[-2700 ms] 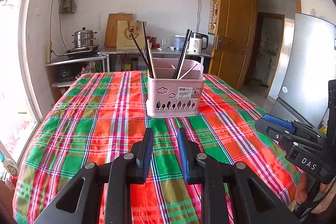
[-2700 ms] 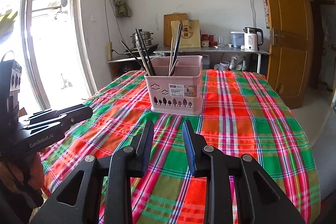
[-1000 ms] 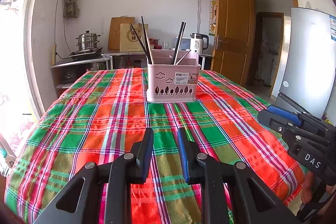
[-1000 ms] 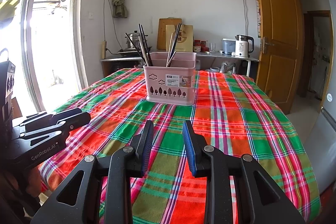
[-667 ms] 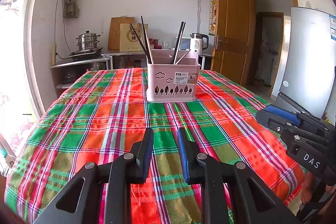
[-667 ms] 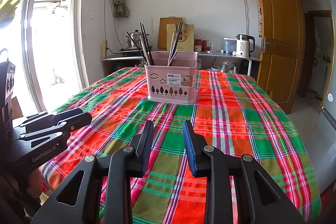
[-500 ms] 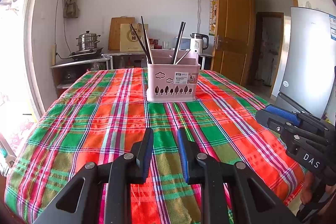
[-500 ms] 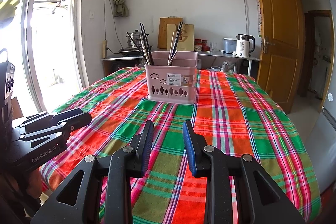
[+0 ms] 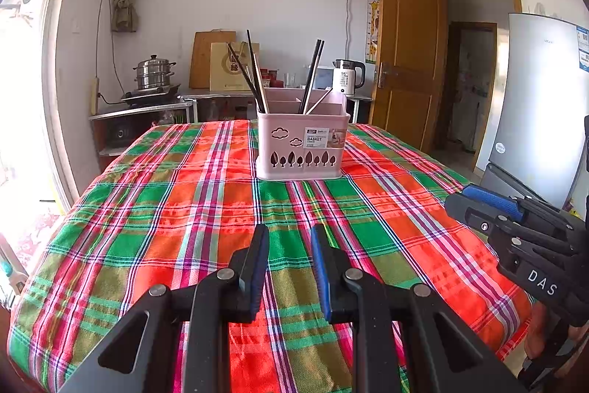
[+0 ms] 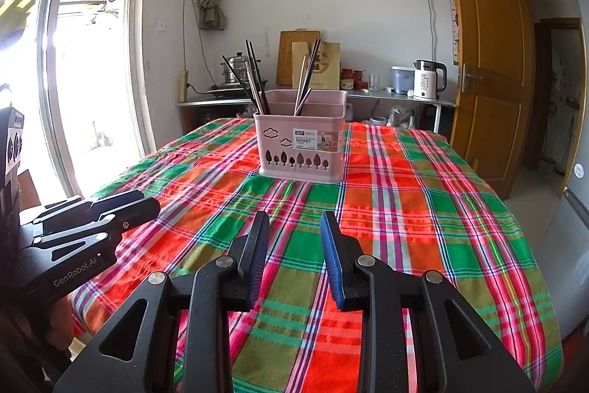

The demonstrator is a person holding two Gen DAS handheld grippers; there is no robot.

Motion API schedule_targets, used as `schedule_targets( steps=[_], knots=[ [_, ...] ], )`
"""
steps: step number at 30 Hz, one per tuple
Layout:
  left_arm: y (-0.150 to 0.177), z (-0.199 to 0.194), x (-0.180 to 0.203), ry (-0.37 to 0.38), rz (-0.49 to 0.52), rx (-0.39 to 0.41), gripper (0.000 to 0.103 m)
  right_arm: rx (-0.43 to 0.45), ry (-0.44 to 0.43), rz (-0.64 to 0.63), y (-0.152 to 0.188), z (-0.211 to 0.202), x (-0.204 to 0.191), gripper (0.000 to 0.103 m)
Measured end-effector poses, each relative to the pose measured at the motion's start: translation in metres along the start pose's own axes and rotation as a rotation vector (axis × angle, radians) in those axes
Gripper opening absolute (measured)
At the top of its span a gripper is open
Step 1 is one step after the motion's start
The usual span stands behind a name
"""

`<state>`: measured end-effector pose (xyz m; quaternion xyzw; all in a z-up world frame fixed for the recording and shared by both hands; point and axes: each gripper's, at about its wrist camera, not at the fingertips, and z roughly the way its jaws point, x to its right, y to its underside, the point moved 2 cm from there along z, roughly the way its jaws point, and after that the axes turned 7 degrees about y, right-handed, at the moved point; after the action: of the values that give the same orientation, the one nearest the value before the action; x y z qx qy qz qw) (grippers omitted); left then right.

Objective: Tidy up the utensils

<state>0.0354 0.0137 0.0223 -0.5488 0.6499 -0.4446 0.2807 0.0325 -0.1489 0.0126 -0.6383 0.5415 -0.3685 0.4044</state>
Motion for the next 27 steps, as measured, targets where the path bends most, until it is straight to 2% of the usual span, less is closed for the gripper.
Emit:
schedule_targets(
  steps=[27],
  knots=[
    [0.0008, -0.0001, -0.0026, 0.0, -0.025, -0.003, 0.023, -0.002, -0.003, -0.002, 0.0006, -0.0007, 0.0002, 0.03]
  ],
)
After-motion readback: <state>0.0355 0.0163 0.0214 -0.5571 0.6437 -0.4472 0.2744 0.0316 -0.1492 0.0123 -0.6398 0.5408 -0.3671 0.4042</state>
